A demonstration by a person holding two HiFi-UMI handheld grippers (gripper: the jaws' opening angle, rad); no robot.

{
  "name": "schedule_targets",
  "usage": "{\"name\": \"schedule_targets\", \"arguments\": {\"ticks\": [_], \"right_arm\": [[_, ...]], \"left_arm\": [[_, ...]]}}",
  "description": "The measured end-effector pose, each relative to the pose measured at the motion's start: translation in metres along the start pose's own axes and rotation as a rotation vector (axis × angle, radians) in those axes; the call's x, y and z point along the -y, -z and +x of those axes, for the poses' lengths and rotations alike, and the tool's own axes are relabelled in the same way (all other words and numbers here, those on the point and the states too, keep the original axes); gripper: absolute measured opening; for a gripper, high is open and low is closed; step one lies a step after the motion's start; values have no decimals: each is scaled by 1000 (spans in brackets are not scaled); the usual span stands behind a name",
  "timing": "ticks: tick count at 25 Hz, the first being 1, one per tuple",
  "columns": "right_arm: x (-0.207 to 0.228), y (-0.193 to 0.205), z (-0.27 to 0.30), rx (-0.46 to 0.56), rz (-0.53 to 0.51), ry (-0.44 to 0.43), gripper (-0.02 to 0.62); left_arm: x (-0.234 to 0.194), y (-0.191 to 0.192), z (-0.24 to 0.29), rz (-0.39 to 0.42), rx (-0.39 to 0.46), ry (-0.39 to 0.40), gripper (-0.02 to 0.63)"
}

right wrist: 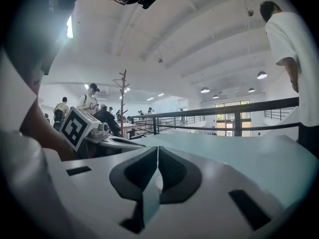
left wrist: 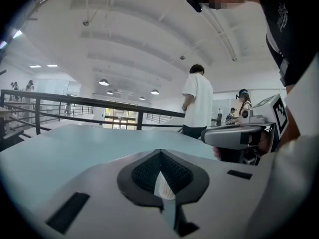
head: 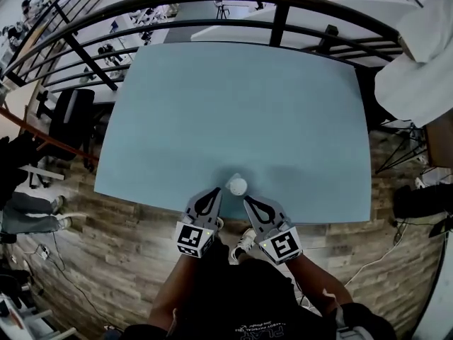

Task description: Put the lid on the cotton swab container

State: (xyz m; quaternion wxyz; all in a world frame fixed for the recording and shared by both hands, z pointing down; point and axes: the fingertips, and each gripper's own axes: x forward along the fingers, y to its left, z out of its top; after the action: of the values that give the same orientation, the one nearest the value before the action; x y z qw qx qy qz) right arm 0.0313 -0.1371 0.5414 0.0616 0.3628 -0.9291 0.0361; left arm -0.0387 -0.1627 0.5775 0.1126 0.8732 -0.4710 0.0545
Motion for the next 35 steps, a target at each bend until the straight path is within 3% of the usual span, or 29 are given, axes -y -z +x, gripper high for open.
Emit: {"name": "schedule_targets", "arguments": {"ticks": [8, 14, 17, 21, 29, 35], "right_arm": [[3, 24, 8, -16, 59, 26, 21], [6, 56, 19, -80, 52, 33, 28], [5, 64, 24, -68, 45, 35, 134], [1, 84, 29, -118, 52, 59, 196], [18, 118, 44, -213, 58, 113, 264], [19, 126, 62, -233, 51, 89, 272]], "left_arm": [[-12, 10, 8, 23, 0, -12, 9], [-24, 18, 12, -9, -3, -20, 9], [-23, 23, 16, -29, -8, -11, 9], [-28, 31, 15, -27, -21, -4, 11], [-36, 42, 20, -33, -21, -21, 11], [-40, 49, 22, -54, -21, -14, 9]]}}
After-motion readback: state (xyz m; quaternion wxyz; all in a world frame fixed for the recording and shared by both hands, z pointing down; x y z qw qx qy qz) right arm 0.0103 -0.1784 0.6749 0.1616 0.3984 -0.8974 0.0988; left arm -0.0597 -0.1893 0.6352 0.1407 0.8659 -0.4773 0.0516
